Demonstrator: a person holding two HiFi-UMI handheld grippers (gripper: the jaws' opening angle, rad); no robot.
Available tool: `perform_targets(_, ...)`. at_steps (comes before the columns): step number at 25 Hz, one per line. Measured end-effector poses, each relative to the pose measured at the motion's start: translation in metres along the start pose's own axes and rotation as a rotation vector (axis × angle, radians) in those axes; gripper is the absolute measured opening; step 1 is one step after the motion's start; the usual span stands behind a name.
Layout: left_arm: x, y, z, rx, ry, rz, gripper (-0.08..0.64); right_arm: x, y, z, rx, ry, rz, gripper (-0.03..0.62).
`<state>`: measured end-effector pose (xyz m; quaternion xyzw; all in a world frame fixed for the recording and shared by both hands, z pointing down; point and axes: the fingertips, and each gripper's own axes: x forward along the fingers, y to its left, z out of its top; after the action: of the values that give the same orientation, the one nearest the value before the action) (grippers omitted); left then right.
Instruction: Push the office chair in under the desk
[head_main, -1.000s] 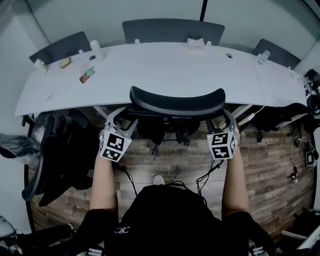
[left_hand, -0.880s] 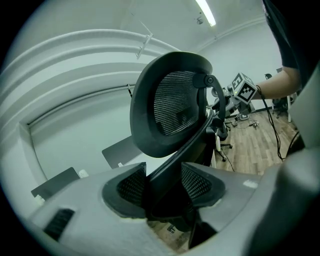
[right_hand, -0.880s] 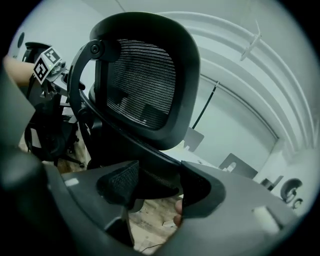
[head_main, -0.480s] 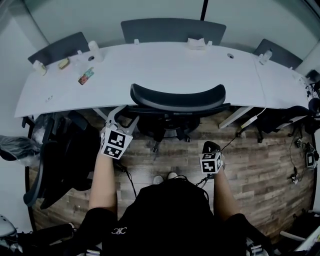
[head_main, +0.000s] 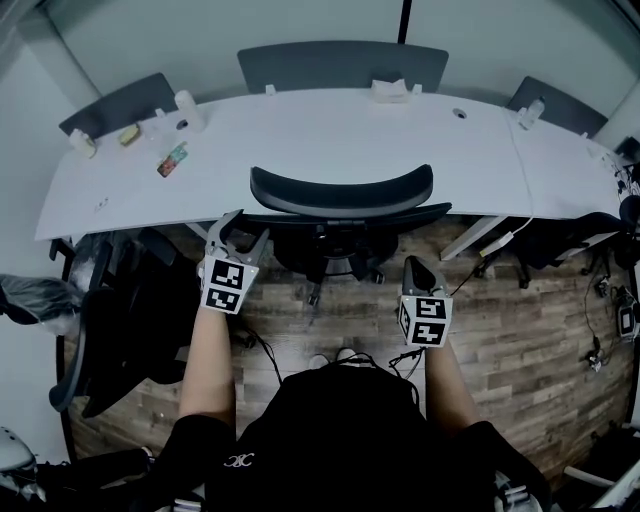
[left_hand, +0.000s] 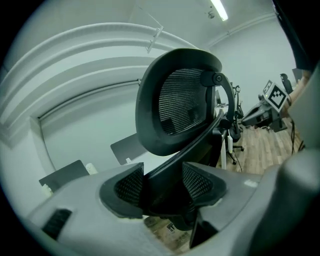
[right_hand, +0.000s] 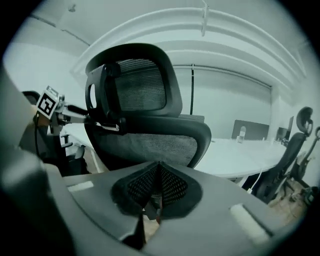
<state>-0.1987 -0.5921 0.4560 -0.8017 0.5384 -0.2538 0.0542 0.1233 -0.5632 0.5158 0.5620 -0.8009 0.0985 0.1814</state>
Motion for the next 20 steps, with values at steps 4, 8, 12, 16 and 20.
perform_targets(4, -0.016, 0.006, -0.005, -0.200, -0.036, 0.133, 0.167, -0.001, 0.001, 0.019, 0.043, -0.029, 0.013, 0.008)
perform_targets(8, -0.040, -0.016, -0.016, -0.357, -0.047, 0.182, 0.002, 0.001, 0.008, 0.029, 0.098, -0.049, 0.052, 0.006)
perform_targets(12, -0.041, -0.056, -0.017, -0.378, -0.012, 0.127, 0.005, -0.005, 0.017, 0.043, 0.040, -0.104, 0.047, 0.006)
perform_targets(16, -0.036, -0.080, -0.007, -0.410, -0.027, 0.091, 0.005, -0.009, 0.029, 0.054, -0.022, -0.146, 0.043, 0.006)
perform_targets(20, -0.031, -0.088, -0.001, -0.408, -0.032, 0.063, 0.005, -0.011, 0.035, 0.058, -0.024, -0.155, 0.039, 0.006)
